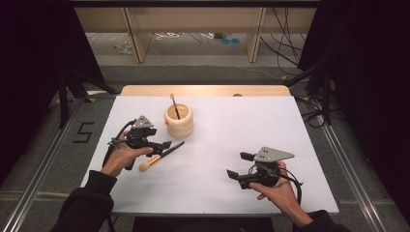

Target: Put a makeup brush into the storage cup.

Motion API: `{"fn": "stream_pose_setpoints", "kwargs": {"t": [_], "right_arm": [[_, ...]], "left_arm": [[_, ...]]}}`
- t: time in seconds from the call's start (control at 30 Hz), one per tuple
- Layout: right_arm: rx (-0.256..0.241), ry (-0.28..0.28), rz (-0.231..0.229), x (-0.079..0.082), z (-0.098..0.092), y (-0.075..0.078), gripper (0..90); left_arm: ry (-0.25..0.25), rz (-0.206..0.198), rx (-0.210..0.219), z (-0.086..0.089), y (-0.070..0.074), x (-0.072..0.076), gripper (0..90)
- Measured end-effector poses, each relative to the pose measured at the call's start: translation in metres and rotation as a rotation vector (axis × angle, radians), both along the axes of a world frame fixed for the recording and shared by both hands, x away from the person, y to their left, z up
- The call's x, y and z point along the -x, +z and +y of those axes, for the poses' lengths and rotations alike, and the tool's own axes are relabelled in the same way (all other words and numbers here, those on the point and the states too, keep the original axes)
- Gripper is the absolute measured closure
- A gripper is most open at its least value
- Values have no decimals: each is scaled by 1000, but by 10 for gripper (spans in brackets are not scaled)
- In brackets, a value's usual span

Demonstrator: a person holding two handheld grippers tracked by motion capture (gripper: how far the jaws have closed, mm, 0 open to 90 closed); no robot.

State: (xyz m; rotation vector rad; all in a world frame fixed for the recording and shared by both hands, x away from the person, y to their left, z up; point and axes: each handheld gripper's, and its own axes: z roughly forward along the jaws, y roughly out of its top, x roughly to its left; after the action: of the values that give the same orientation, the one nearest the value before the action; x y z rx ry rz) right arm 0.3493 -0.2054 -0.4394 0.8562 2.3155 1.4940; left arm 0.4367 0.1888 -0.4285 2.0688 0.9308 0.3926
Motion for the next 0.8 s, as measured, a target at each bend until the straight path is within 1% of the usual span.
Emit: {"fn": "stream_pose_setpoints", "kwargs": {"t": [0.1,0.13,0.17,0.2,0.23,0.3,0.33,0.4,0.43,0.47,0.5,0.57,0.6,0.63,0.67,0.7,0.73,0.77,0.8], "right_arm": [[-3,4,-1,0,0,0,189],[-16,6,-6,-1,1,-1,189],[-16,6,-6,-1,1,-1,189],[0,4,0,0,0,0,189],[0,5,5,0,-1,0,190],[-1,7,3,0,-1,0,190],[0,7,0,0,-1,0,190],[-2,10,14,1,-1,0,189],[0,10,10,0,-1,0,190],[-19,16,9,0,1,-2,189],[-2,12,9,0,0,-1,189],[-1,15,12,0,-1,-1,190],[-3,15,1,-1,-1,-1,189],[-17,19,-2,-2,0,-2,190],[-18,20,1,-1,0,-2,189],[-19,21,2,-2,0,-2,189],[-20,23,-1,-2,0,-2,189],[-22,25,-1,-2,0,-2,189],[-24,26,-4,-2,0,-2,189]], "left_arm": [[-11,2,-14,-2,-1,1,187],[-17,4,-26,-2,-1,2,187],[-16,1,-21,-3,-1,2,186],[-22,1,-31,-3,-1,2,186],[-29,7,-39,-3,-1,3,187],[-28,7,-37,-4,-2,3,187],[-36,11,-47,-4,-2,3,187],[-36,15,-46,-4,-2,3,189],[-38,17,-47,-4,-2,3,191],[-43,22,-45,-4,-2,2,193],[-47,28,-50,-4,-2,2,194],[-56,41,-66,-3,-2,1,195],[-57,50,-65,-4,-3,1,197],[-66,51,-82,-4,-2,0,198],[-77,64,-90,-4,-2,0,199],[-72,68,-98,-5,-2,0,199],[-83,72,-108,-4,-2,-1,201],[-84,88,-116,-5,-2,-1,204],[-107,95,-137,-4,-2,-1,204]]}}
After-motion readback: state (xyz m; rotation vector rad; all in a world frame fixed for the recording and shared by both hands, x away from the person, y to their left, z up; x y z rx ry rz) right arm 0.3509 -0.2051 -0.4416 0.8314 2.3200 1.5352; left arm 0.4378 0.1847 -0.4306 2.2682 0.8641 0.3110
